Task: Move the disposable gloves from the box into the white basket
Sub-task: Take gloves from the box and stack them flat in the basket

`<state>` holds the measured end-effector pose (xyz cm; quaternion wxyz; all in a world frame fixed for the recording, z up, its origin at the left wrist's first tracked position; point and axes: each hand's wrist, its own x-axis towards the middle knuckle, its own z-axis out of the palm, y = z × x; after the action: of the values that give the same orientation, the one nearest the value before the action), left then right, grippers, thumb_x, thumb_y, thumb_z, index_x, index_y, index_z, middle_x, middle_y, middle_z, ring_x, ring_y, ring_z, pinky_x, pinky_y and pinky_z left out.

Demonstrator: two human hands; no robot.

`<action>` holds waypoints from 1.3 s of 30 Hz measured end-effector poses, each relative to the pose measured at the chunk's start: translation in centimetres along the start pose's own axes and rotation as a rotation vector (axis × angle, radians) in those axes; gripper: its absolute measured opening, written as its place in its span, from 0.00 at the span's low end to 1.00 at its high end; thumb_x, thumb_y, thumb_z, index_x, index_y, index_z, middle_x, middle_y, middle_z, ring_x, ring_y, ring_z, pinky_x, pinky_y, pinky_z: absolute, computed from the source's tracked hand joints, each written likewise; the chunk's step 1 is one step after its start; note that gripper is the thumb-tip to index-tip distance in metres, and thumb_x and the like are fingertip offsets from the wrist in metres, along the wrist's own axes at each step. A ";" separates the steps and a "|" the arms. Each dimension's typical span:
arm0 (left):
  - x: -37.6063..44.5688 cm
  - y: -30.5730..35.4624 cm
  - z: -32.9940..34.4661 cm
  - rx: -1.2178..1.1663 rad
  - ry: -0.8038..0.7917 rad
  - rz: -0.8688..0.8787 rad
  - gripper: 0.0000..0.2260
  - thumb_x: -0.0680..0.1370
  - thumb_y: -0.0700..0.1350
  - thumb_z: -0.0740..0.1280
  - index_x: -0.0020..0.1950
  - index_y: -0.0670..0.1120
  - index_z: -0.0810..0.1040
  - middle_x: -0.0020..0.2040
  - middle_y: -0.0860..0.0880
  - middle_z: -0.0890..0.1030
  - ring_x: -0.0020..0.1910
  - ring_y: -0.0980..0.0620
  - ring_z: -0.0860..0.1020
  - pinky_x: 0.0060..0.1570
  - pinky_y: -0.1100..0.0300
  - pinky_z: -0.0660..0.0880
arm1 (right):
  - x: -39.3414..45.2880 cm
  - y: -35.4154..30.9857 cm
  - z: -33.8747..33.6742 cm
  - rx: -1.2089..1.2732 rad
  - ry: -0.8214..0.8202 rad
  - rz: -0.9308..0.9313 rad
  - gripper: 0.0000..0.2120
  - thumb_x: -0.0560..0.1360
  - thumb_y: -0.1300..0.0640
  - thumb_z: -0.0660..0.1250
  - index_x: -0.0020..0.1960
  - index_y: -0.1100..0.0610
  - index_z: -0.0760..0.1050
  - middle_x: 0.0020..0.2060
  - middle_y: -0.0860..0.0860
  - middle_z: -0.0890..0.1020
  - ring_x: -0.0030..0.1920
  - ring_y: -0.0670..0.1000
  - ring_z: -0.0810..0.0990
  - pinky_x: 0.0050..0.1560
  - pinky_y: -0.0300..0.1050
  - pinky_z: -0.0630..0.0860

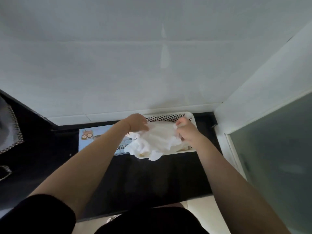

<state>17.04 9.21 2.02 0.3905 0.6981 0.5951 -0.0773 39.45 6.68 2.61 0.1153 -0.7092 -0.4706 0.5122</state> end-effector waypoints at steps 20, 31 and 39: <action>3.8 2.0 10.7 0.502 0.193 0.117 0.42 0.73 0.71 0.60 0.80 0.56 0.46 0.81 0.49 0.45 0.79 0.46 0.43 0.76 0.43 0.41 | 5.7 4.3 -1.7 -1.015 0.070 -0.439 0.17 0.76 0.67 0.59 0.63 0.58 0.72 0.61 0.54 0.73 0.55 0.55 0.76 0.60 0.50 0.69; 3.4 1.3 10.5 0.477 0.144 0.035 0.49 0.66 0.80 0.50 0.79 0.58 0.41 0.81 0.49 0.43 0.79 0.45 0.41 0.75 0.39 0.39 | 4.8 4.3 -0.3 -1.280 0.227 -0.431 0.18 0.77 0.59 0.61 0.66 0.60 0.68 0.61 0.58 0.70 0.57 0.54 0.75 0.60 0.47 0.69; -0.6 -3.1 7.3 0.118 0.899 0.162 0.16 0.76 0.53 0.59 0.53 0.46 0.80 0.52 0.49 0.81 0.54 0.45 0.79 0.60 0.49 0.69 | 2.5 -3.1 6.0 -0.929 0.209 -0.722 0.09 0.78 0.61 0.59 0.55 0.59 0.74 0.51 0.54 0.77 0.49 0.56 0.78 0.51 0.50 0.69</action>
<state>16.76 3.99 -4.01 0.0578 0.7275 0.6438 0.2302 32.85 8.41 0.39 0.0057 -0.5270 -0.8429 0.1087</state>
